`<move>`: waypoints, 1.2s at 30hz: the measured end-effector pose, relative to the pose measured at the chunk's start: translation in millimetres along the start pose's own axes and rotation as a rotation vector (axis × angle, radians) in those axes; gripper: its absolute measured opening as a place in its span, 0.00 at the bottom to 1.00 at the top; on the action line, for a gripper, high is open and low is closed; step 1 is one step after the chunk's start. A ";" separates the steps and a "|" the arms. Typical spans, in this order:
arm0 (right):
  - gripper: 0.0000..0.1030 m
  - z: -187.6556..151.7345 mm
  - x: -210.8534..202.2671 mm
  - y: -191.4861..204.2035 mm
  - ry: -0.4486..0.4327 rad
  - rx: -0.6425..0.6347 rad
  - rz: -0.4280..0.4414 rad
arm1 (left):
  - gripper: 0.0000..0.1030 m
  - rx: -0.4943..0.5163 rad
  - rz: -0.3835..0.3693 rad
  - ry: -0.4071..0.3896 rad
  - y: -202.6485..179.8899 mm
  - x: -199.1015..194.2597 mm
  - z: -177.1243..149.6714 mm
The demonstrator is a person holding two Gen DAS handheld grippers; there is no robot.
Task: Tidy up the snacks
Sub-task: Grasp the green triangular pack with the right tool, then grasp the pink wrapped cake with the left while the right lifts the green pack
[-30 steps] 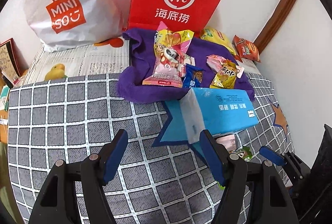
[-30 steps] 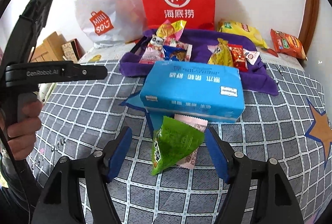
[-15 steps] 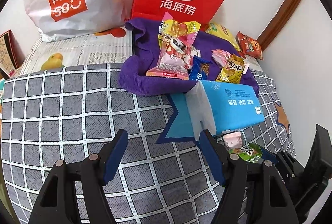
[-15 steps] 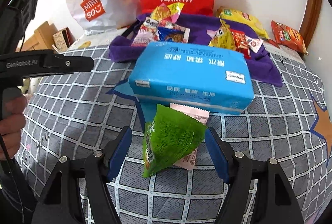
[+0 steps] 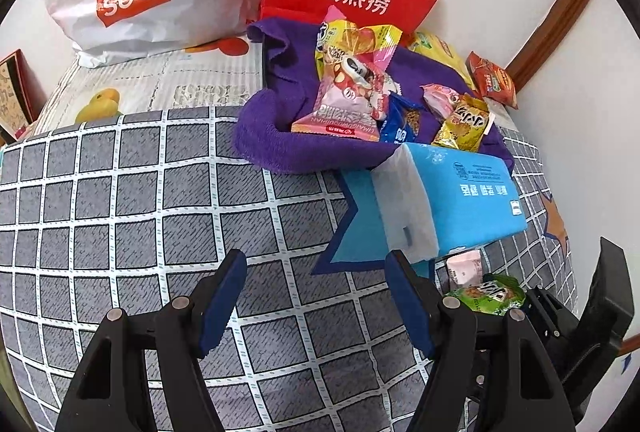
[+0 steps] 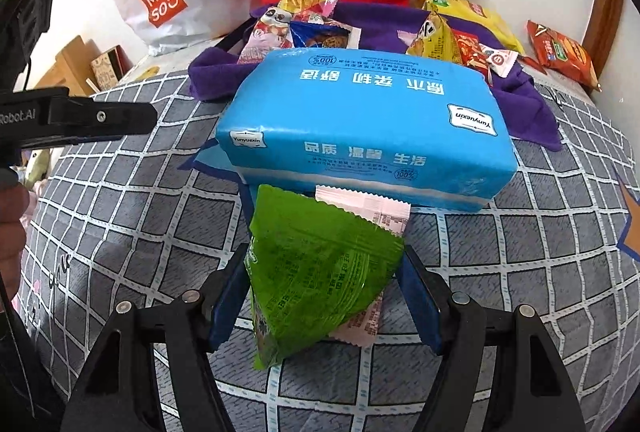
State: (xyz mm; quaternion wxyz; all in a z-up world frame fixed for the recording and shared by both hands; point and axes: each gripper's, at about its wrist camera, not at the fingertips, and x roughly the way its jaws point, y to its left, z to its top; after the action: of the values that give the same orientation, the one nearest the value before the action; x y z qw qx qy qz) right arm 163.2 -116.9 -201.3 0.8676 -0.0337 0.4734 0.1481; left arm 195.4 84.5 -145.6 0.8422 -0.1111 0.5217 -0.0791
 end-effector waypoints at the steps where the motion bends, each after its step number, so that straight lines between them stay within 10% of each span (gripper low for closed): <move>1: 0.66 0.3 0.0 -0.4 -0.005 0.002 0.003 | 0.67 -0.001 0.002 0.002 0.5 0.6 -0.1; 25: 0.55 -5.0 -46.6 -39.3 -0.135 0.048 0.086 | 0.67 0.046 0.039 0.046 -34.5 13.3 -15.9; 36: 0.55 -27.4 -74.9 -110.8 -0.189 0.153 -0.003 | 0.67 0.122 -0.064 0.121 -100.1 42.4 -39.0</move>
State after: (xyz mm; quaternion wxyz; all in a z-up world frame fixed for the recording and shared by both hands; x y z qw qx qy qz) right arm 135.0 -244.9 -163.1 0.9087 0.0461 0.3994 0.1124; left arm 177.5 -26.5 -171.9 0.8114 -0.0713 0.5620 -0.1441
